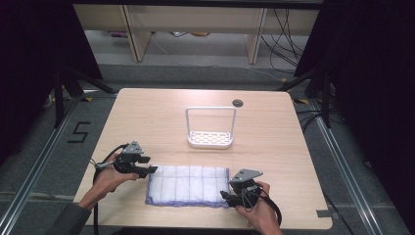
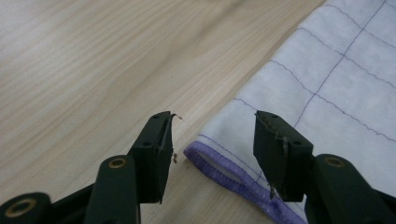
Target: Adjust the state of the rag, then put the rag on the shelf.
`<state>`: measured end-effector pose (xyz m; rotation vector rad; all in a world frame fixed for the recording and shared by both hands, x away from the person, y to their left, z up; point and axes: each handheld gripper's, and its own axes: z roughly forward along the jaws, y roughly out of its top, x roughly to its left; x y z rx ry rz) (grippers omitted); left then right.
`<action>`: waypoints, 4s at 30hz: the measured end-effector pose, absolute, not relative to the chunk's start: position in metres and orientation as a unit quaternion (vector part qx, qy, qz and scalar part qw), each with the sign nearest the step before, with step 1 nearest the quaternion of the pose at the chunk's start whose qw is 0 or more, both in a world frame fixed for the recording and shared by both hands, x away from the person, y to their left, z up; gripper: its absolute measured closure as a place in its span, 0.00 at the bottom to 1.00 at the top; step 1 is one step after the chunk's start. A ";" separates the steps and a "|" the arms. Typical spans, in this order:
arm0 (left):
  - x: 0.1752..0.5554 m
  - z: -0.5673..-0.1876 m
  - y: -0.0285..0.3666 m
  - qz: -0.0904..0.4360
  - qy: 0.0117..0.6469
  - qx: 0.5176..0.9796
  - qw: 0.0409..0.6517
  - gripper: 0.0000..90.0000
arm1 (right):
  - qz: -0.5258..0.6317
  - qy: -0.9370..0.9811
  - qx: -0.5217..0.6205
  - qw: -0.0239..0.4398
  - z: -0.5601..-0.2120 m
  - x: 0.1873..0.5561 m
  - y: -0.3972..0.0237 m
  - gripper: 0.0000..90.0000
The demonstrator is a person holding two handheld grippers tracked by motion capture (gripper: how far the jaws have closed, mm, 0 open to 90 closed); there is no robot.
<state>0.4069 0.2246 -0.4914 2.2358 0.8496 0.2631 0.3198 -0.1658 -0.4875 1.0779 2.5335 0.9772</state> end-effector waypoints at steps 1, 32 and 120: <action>0.408 -0.492 0.225 0.101 0.328 0.868 0.358 0.52 | 0.330 0.861 0.371 0.108 -0.488 0.319 -0.166 0.55; 0.394 -0.493 0.220 0.067 0.306 0.887 0.338 0.96 | 0.292 0.885 0.349 0.094 -0.496 0.305 -0.159 0.93; 0.469 -0.490 0.084 0.032 0.307 0.886 0.345 0.47 | 0.339 0.820 0.443 0.130 -0.488 0.363 -0.164 0.51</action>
